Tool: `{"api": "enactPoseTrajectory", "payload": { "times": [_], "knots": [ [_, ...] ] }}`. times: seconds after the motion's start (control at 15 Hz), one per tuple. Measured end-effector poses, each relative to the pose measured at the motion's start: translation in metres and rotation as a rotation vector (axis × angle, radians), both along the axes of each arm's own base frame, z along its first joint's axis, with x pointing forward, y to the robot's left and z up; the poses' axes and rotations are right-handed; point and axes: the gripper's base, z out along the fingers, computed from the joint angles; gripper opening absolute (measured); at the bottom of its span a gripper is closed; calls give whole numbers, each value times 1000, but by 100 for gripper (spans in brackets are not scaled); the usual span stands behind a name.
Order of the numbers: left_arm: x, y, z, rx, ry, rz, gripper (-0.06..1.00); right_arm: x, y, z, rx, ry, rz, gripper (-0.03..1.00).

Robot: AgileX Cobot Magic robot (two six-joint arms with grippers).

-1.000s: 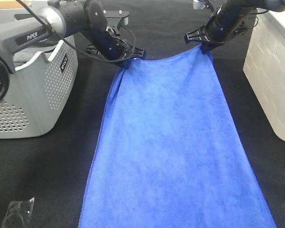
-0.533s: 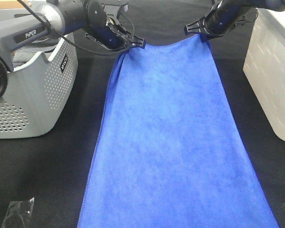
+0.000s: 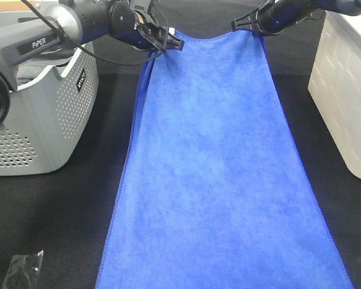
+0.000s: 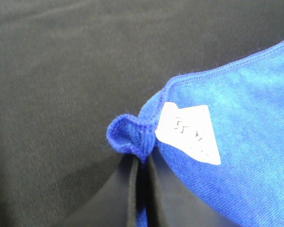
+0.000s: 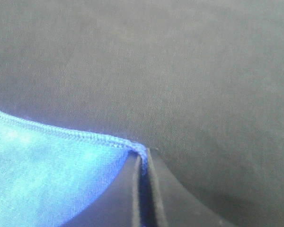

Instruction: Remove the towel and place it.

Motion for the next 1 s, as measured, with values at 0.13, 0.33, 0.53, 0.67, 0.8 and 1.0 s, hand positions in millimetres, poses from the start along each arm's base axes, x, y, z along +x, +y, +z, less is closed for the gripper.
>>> {"api": "enactPoseTrajectory", "payload": {
  "times": [0.13, 0.33, 0.53, 0.67, 0.8, 1.0],
  "knots": [
    [1, 0, 2, 4, -23, -3, 3, 2, 0, -5, -4, -3, 3, 3],
    [4, -1, -1, 4, -67, -9, 3, 5, 1, -26, -12, 1, 8, 3],
    [6, -1, -16, 9, -64, -10, 3, 8, 1, -29, -6, -23, 7, 3],
    [6, -1, -25, 13, -56, -11, 3, 9, 1, -45, -9, -8, 8, 3],
    [8, -2, -31, 7, -69, -13, 2, 10, 2, -62, -13, 14, 8, 3],
    [9, -3, -43, 9, -71, -16, 2, 12, 2, -75, -13, 12, 7, 3]
  ]
}}
